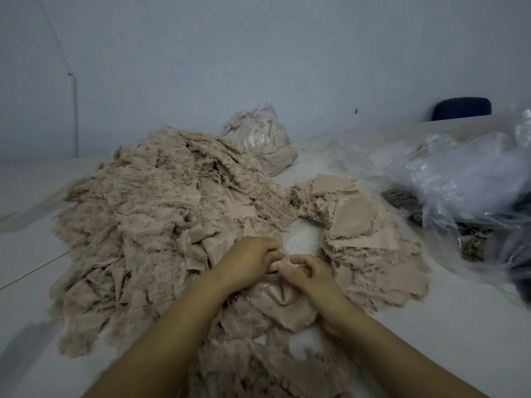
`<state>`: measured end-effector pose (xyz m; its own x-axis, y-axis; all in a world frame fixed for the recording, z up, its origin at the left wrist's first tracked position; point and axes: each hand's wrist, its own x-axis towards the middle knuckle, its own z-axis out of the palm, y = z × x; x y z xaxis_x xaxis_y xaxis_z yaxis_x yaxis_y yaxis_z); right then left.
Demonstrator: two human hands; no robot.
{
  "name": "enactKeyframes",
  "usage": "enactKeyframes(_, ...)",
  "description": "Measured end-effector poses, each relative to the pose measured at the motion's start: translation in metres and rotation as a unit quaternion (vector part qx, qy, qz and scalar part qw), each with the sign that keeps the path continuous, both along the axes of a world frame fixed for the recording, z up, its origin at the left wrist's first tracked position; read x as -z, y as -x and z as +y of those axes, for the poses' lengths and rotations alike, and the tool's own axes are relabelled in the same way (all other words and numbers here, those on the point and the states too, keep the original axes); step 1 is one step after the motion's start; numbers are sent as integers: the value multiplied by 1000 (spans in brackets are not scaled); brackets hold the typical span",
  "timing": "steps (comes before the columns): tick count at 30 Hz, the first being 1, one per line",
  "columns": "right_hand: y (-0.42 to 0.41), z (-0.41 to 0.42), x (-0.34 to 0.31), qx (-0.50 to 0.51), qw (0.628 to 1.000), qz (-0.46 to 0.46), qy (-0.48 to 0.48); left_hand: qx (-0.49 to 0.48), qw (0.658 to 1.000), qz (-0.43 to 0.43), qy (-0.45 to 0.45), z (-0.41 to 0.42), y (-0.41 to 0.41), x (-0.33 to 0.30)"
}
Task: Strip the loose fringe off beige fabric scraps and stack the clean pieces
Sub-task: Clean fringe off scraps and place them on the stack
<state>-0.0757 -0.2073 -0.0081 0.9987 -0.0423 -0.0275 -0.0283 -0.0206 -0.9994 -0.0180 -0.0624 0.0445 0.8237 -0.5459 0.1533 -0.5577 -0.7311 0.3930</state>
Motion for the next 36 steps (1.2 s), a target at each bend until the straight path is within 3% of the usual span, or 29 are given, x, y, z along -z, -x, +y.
enactKeyframes(3, -6, 6, -3, 41, 993, -44, 97, -43, 997, -54, 25, 6, -3, -3)
enactKeyframes(7, -7, -5, -4, 82, 996, -11, -24, -200, 978, -42, 35, 40, -20, -8)
enactKeyframes(10, -9, -4, -8, 49, 993, 6, -110, -83, 995, -17, 51, 30, -14, -8)
enactKeyframes(13, -12, 4, -11, 48, 988, -41, -144, -4, 992, 72, 108, 6, -5, 3)
enactKeyframes(15, -12, 1, -12, 95, 987, -84, -98, -16, 990, 71, 121, 0, -7, 13)
enactKeyframes(18, -11, -16, -9, 179, 976, -107, -57, -165, 975, 14, 147, 12, -18, 19)
enactKeyframes(20, -11, -24, -7, 190, 974, -103, -60, -209, 969, 18, 131, 21, -26, 22)
enactKeyframes(23, -11, -22, -8, 151, 980, -91, -90, -171, 973, 89, 127, 17, -19, 19)
enactKeyframes(25, -12, -16, -11, 108, 985, -99, -87, -78, 979, 127, 142, 6, -10, 19)
enactKeyframes(28, -13, -10, -13, 86, 986, -125, -69, 7, 953, 215, 211, -9, -5, 19)
enactKeyframes(30, -15, -11, -14, 123, 983, -133, -37, -22, 928, 230, 292, -12, -5, 18)
enactKeyframes(32, -18, -19, -17, 194, 973, -112, -66, -122, 906, 206, 350, -7, -11, 19)
enactKeyframes(34, -24, -31, -22, 230, 961, -86, -127, -184, 895, 187, 361, 4, -15, 19)
enactKeyframes(36, -29, -37, -26, 222, 962, -83, -136, -153, 908, 194, 338, 7, -13, 21)
